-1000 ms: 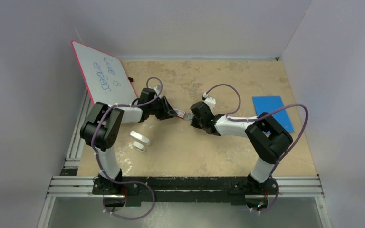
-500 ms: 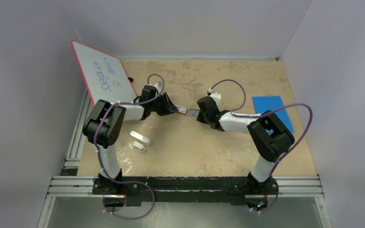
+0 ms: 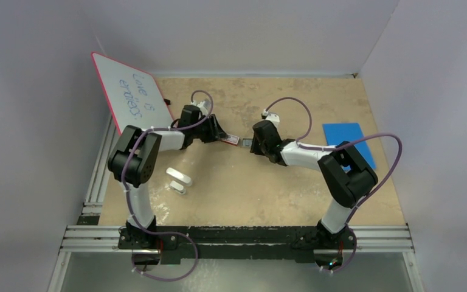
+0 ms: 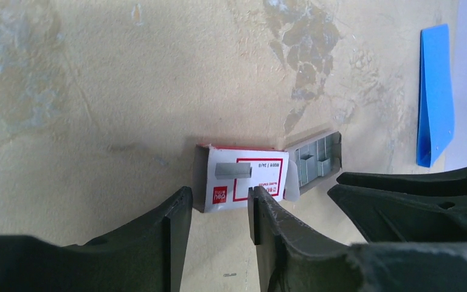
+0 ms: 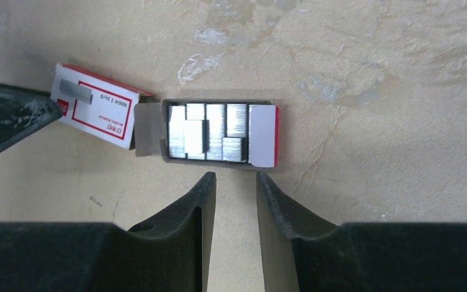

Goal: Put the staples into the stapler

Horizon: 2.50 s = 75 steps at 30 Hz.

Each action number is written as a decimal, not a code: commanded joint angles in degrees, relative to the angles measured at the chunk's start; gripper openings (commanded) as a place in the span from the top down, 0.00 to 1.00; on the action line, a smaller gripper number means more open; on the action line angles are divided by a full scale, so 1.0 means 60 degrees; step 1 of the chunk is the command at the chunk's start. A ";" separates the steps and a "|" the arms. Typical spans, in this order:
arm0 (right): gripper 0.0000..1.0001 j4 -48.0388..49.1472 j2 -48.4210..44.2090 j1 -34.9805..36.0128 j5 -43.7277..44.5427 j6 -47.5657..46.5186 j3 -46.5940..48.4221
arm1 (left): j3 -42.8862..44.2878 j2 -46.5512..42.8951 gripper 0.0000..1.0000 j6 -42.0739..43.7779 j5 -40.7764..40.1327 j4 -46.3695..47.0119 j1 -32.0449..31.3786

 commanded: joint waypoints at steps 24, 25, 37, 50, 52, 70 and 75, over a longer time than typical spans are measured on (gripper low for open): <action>0.65 0.0086 -0.0932 -0.0043 -0.0982 -0.0093 -0.0172 | 0.0383 0.0385 1.00 0.0409 0.1881 0.0245 0.1360; 0.65 0.0100 -0.0925 -0.0049 -0.0989 -0.0104 -0.0179 | 0.0281 0.0264 1.00 0.0380 0.1687 0.0216 0.1384; 0.59 -0.0941 -0.1229 -0.0082 -0.0751 0.0148 0.0321 | 0.0739 -0.0958 0.62 0.0513 0.0032 -0.1895 0.1110; 0.01 0.0972 -0.4246 -0.0060 -0.2534 -0.3651 -0.0224 | 0.2037 -0.4868 0.41 0.1741 -0.0219 -0.5301 0.0877; 0.01 0.1136 -0.4292 0.0041 -0.2957 -0.3887 -0.0214 | 0.2136 -0.5521 0.37 0.2026 -0.0278 -0.5639 0.0877; 0.30 0.0667 0.0096 0.4946 -0.1158 -0.3640 0.2462 | 0.2361 -0.8982 0.22 0.2793 -0.1468 -0.7878 0.0892; 0.35 0.0226 0.1448 0.5383 -0.0714 -0.3531 0.3596 | 0.2040 -0.9329 0.22 0.2570 -0.1873 -0.7830 0.0892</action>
